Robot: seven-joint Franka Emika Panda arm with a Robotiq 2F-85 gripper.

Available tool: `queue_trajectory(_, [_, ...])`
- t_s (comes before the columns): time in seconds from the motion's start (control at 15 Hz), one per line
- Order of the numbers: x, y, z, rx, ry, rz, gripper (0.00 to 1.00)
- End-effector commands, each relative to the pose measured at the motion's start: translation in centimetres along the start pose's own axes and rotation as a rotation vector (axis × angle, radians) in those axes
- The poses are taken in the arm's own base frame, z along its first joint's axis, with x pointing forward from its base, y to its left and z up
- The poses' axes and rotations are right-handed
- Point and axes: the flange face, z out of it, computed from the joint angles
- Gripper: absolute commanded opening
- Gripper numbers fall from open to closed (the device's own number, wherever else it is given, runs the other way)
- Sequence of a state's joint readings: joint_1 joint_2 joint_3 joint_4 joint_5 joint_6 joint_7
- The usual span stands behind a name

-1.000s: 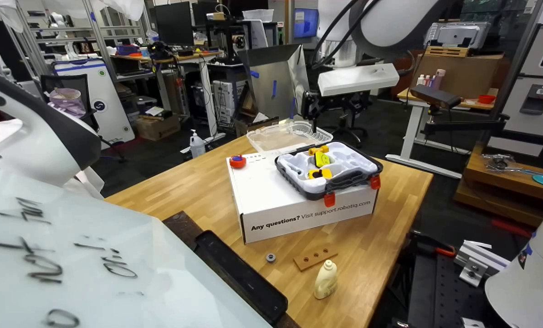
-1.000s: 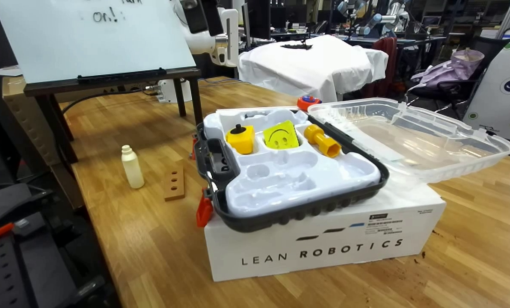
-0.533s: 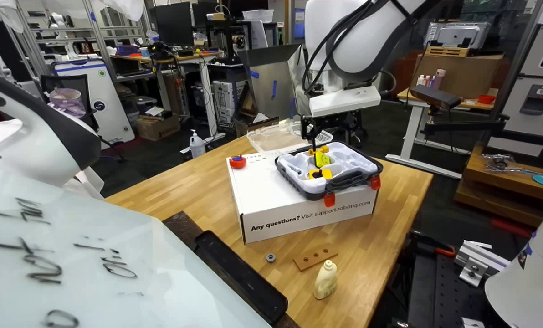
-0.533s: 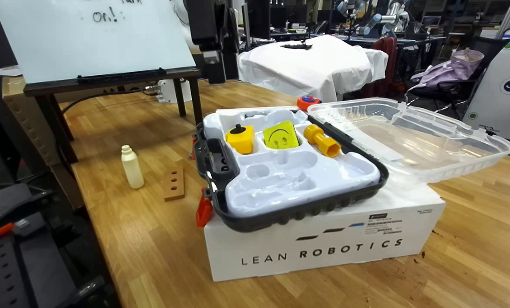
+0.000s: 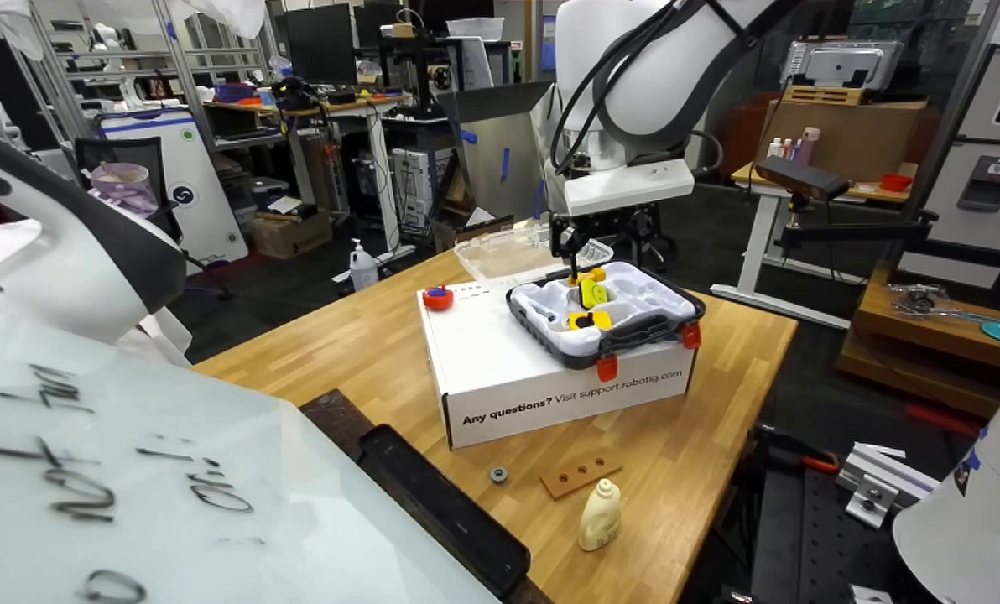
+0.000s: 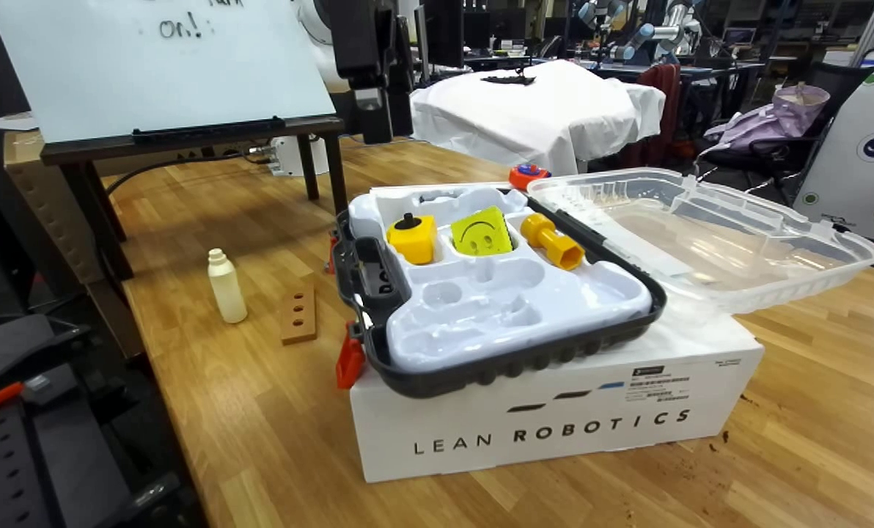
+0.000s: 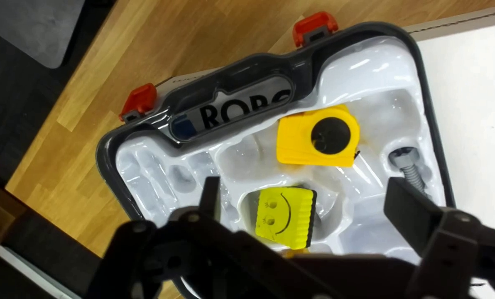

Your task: Remove the yellow eraser from the case and place it on top of the white box

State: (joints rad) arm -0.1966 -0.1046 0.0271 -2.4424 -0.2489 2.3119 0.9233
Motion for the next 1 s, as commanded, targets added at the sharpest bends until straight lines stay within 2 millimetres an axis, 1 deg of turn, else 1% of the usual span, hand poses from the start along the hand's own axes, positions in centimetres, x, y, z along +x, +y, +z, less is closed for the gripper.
queue_trajectory(0.0, [0.2,-0.4,0.4,-0.01,-0.02,0.026,1.0])
queue_trajectory(0.2, [1.0,-1.0,1.2,-0.016,-0.006,0.057,1.0])
queue_trajectory(0.4, [2.5,-2.1,2.1,-0.034,0.004,0.085,1.0])
queue_trajectory(0.67, [4.1,-3.7,4.1,-0.065,0.004,0.111,1.0])
queue_trajectory(0.93, [5.4,-3.6,6.3,-0.109,0.01,0.135,1.0])
